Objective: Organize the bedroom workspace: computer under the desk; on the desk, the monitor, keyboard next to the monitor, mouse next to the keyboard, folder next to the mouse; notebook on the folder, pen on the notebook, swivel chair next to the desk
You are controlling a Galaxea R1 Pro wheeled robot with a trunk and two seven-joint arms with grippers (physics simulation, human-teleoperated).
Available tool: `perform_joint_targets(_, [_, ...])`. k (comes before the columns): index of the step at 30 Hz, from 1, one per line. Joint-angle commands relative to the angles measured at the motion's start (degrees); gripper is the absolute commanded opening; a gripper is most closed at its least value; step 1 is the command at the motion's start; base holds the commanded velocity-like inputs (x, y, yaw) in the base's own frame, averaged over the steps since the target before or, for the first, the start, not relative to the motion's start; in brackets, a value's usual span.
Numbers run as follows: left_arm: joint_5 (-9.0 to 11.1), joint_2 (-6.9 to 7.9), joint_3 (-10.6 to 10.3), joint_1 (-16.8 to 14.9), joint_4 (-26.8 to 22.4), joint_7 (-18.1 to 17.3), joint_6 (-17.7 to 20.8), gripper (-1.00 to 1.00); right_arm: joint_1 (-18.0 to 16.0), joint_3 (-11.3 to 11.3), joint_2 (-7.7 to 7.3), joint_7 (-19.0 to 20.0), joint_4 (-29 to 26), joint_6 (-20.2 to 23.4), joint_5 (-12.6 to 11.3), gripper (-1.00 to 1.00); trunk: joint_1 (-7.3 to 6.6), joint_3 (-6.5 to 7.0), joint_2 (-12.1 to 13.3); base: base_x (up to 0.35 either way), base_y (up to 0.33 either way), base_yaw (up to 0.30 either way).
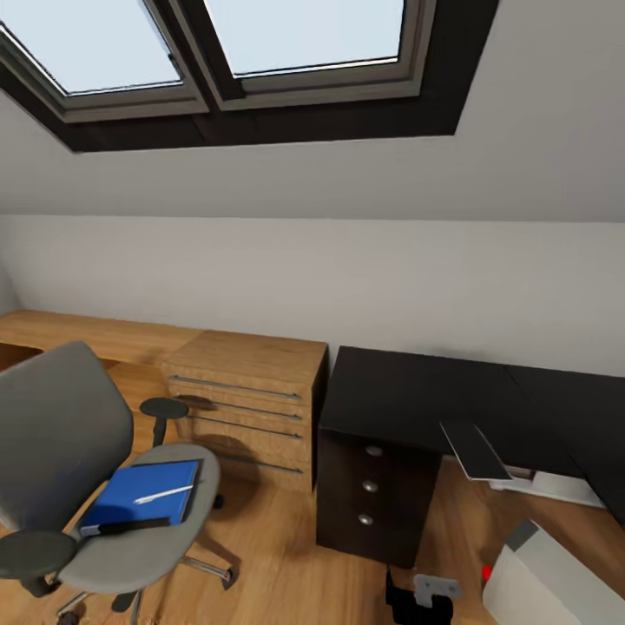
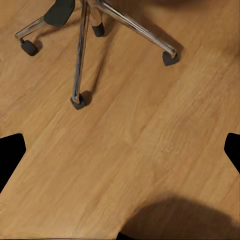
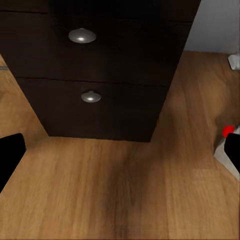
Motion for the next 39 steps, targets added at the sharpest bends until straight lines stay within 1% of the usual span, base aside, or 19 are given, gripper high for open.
perform_joint_targets(1, [0.5, -0.08, -0.1, -0.1, 3.0, 0.1, -1.7, 1.00, 1.7, 0.7, -0.60, -0.3, 0.2, -4.4, 0.1, 1.00, 0.00, -0.05, 0.0, 0.000, 0.000, 0.285])
perform_joint_targets(2, [0.5, -0.06, -0.1, -0.1, 7.3, 0.0, -5.8, 1.00, 4.1, 0.7, -1.50, -0.2, 0.2, -9.7, 1.3, 1.00, 0.00, -0.05, 0.0, 0.000, 0.000, 0.285])
perform_joint_targets(3, [0.5, -0.05, -0.1, -0.1, 8.5, 0.0, -7.4, 1.00, 4.6, 0.7, -1.77, -0.2, 0.2, -10.9, 1.9, 1.00, 0.00, -0.05, 0.0, 0.000, 0.000, 0.285])
perform_joint_targets(4, [0.5, 0.03, -0.1, -0.1, 11.3, 0.0, -11.2, 1.00, 5.6, 0.7, -2.34, -0.2, 0.2, -13.2, 3.1, 1.00, 0.00, -0.05, 0.0, 0.000, 0.000, 0.285])
perform_joint_targets(5, [0.5, 0.08, -0.1, -0.1, 12.9, 0.0, -13.3, 1.00, 6.0, 0.8, -2.57, -0.2, 0.2, -14.3, 3.8, 1.00, 0.00, -0.05, 0.0, 0.000, 0.000, 0.285])
perform_joint_targets(6, [0.5, 0.18, -0.1, -0.1, 16.2, 0.0, -17.5, 1.00, 6.8, 0.8, -2.78, -0.2, 0.3, -16.8, 5.0, 1.00, 0.00, -0.05, 0.0, 0.000, 0.000, 0.285])
perform_joint_targets(8, [0.5, 0.61, -0.2, -0.1, 22.2, -0.1, -25.0, 1.00, 8.8, 0.9, -2.32, -0.2, 0.3, -22.0, 6.6, 1.00, 0.00, -0.05, 0.0, 0.000, 0.000, 0.285])
perform_joint_targets(9, [0.4, 0.71, -0.2, -0.1, 23.9, 0.0, -28.2, 1.00, 9.7, 0.9, -1.75, -0.2, 0.3, -23.6, 7.0, 1.00, 0.00, -0.05, 0.0, 0.000, 0.000, 0.285])
perform_joint_targets(10, [0.5, 0.49, -0.2, -0.1, 25.4, 0.0, -31.9, 1.00, 10.6, 0.9, -1.06, -0.3, 0.3, -25.0, 7.4, 1.00, 0.00, -0.05, 0.0, 0.000, 0.000, 0.285])
perform_joint_targets(13, [0.5, -0.20, -0.2, -0.1, 26.6, -0.1, -33.6, 1.00, 11.2, 0.8, -0.63, -0.4, 0.2, -25.0, 7.7, 1.00, 0.00, -0.05, 0.0, 0.000, 0.000, 0.285])
perform_joint_targets(14, [0.5, -0.33, -0.2, -0.1, 26.8, -0.1, -33.4, 1.00, 11.3, 0.7, -0.58, -0.5, 0.1, -25.0, 7.7, 1.00, 0.00, -0.05, 0.0, 0.000, 0.000, 0.285])
perform_joint_targets(23, [0.5, -0.39, -0.3, -0.1, 27.2, 0.2, -32.9, 1.00, 11.4, 0.7, -0.58, -0.7, 0.0, -25.0, 7.8, 1.00, 0.00, -0.05, 0.0, 0.000, -0.007, 0.285])
perform_joint_targets(28, [0.6, -0.25, -0.2, -0.1, 27.2, 0.3, -32.7, 1.00, 11.4, 0.7, -0.58, -0.7, 0.0, -25.0, 7.9, 1.00, 0.00, -0.05, 0.0, 0.000, -0.161, 0.285])
perform_joint_targets(33, [0.6, 0.15, 0.0, -0.1, 27.1, 0.4, -30.1, 1.00, 11.4, 0.6, -0.58, -0.7, 0.1, -25.0, 7.9, 1.00, 0.00, -0.05, 0.0, 0.000, -0.165, 0.285])
perform_joint_targets(39, [0.7, 0.19, 0.0, -0.1, 27.1, 0.5, -29.3, 1.00, 11.4, 0.7, -0.77, -0.7, 0.1, -25.0, 7.9, 1.00, 0.00, -0.05, 0.0, 0.000, -0.023, 0.285])
